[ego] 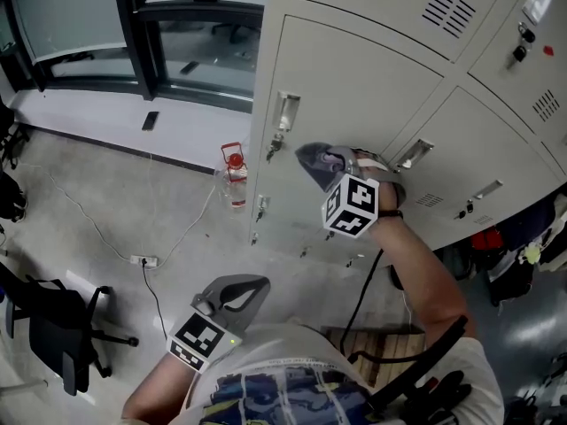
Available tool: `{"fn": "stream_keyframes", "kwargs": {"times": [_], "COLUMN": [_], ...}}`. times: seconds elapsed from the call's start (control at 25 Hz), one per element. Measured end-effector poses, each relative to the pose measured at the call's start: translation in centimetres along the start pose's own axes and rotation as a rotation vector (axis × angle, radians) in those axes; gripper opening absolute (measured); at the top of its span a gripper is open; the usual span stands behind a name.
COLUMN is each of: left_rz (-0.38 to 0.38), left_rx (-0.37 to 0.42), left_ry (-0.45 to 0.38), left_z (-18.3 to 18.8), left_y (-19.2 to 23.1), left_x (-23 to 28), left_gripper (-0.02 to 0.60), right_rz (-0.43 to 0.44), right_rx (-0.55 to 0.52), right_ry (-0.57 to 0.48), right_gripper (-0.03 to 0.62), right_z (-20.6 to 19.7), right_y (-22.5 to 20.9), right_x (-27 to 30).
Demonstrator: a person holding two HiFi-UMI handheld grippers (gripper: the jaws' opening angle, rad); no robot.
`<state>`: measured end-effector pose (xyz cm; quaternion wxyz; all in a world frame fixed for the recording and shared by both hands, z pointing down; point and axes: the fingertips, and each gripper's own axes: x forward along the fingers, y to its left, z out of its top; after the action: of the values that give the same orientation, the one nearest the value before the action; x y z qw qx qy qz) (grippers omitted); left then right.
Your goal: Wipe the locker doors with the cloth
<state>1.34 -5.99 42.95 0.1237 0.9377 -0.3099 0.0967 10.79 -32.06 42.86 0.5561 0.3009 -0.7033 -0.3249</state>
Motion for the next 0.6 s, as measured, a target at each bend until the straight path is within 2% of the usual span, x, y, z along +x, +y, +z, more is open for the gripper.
{"fn": "stream_keyframes", "kwargs": {"times": [0.36, 0.6], "left_rz": [0.013, 0.022], "left_rx": [-0.015, -0.025], "left_ry": [-0.002, 0.0], "left_z": [-0.2, -0.5], "left_y": [0.5, 0.8], "left_x": [-0.3, -0.7], "left_gripper": [0.003, 0.003], "right_rz": [0.115, 0.168], "right_rx": [-0.005, -0.012], "right_ry": [0.058, 0.076], "right_gripper": [0.089, 0.089], "right_z": [-1.3, -1.9], "right_y": [5.7, 7.9], "right_x": [4.3, 6.1]}}
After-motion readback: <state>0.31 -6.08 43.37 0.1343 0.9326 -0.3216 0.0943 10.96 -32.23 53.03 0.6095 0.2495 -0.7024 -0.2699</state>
